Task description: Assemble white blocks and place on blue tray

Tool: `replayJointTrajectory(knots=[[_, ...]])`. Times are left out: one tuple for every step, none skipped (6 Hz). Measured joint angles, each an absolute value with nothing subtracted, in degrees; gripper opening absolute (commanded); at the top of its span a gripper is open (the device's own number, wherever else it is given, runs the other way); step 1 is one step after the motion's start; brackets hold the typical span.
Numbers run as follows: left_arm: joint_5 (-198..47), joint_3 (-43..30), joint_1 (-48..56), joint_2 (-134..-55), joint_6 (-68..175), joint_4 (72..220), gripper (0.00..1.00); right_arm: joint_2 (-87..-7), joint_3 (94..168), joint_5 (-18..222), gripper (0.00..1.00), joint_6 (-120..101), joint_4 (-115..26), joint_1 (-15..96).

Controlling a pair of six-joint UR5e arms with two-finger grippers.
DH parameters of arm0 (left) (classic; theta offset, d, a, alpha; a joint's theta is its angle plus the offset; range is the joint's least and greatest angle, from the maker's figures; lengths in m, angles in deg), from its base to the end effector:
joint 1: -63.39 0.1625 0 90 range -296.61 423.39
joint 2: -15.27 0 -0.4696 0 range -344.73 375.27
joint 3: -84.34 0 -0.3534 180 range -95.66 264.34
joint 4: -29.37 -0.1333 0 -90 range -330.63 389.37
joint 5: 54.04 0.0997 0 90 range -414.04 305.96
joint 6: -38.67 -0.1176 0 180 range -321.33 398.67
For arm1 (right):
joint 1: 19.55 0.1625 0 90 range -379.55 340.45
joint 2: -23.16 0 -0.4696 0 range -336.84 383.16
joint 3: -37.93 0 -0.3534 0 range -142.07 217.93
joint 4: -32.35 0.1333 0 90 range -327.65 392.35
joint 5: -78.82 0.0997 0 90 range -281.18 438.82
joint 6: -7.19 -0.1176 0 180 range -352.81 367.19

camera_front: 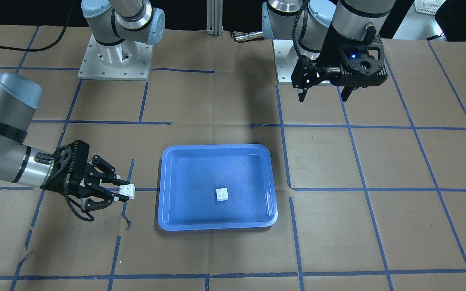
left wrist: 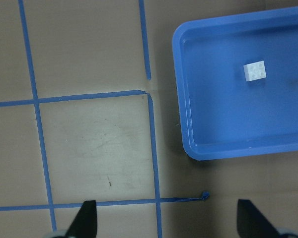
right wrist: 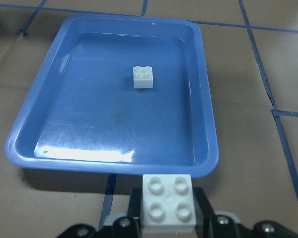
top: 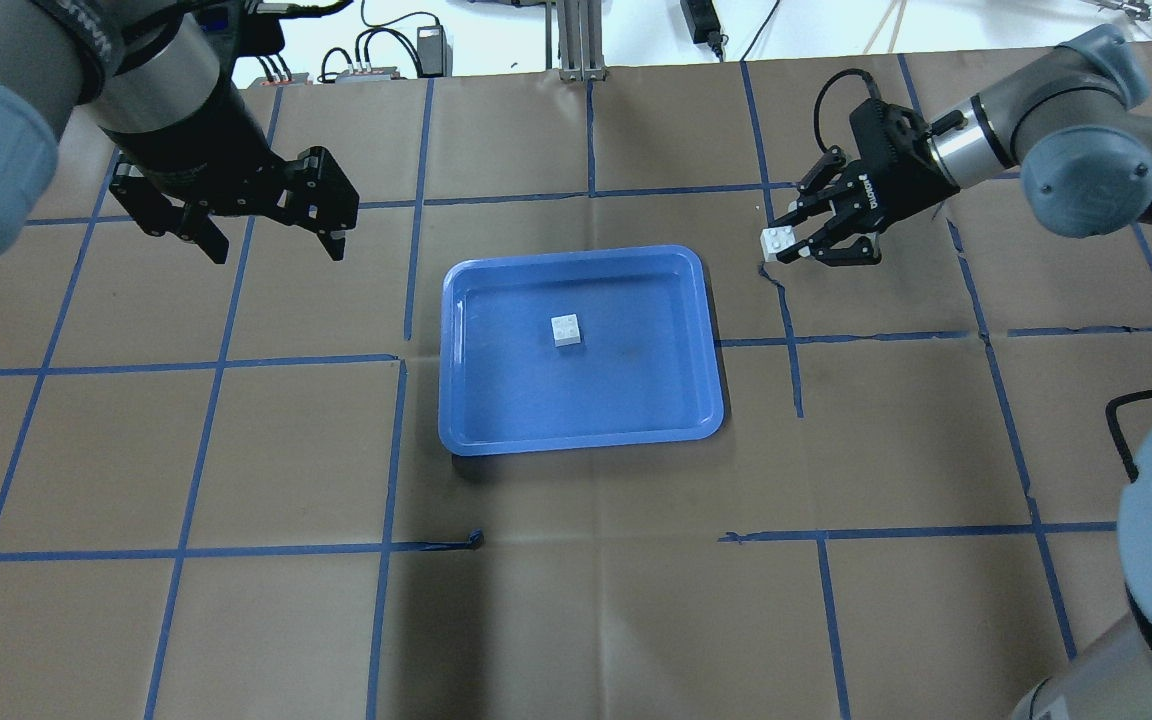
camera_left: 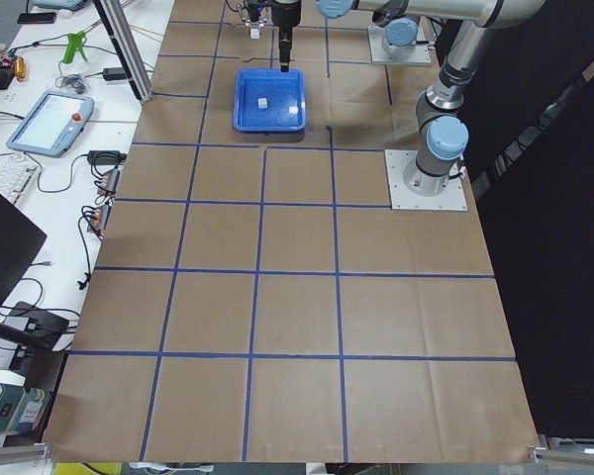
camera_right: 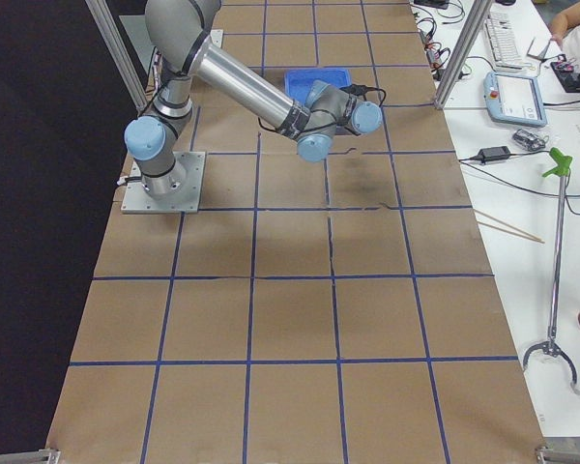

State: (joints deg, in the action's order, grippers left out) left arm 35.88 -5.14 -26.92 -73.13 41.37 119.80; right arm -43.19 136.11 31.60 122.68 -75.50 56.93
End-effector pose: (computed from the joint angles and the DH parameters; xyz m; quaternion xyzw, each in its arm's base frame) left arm -0.1359 -0.4424 0.5304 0.0208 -0.9997 0.0147 0.0011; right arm 0.0753 -0.5987 0.2984 -0.6901 0.6163 -0.2780 0.2581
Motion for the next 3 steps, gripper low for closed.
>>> replayJointTrajectory(knots=[[33.3,-5.2,-24.4,-72.9,41.5,119.6,0.99,-43.1,138.2,31.6,0.34,116.7,-82.0,60.4],[32.0,-5.5,-22.7,-72.6,41.4,119.5,0.99,-42.8,140.7,31.6,0.34,109.8,-90.2,63.7],[31.7,-5.5,-22.0,-72.6,41.4,119.5,0.99,-42.5,143.7,31.6,0.34,101.9,-99.8,66.9]])
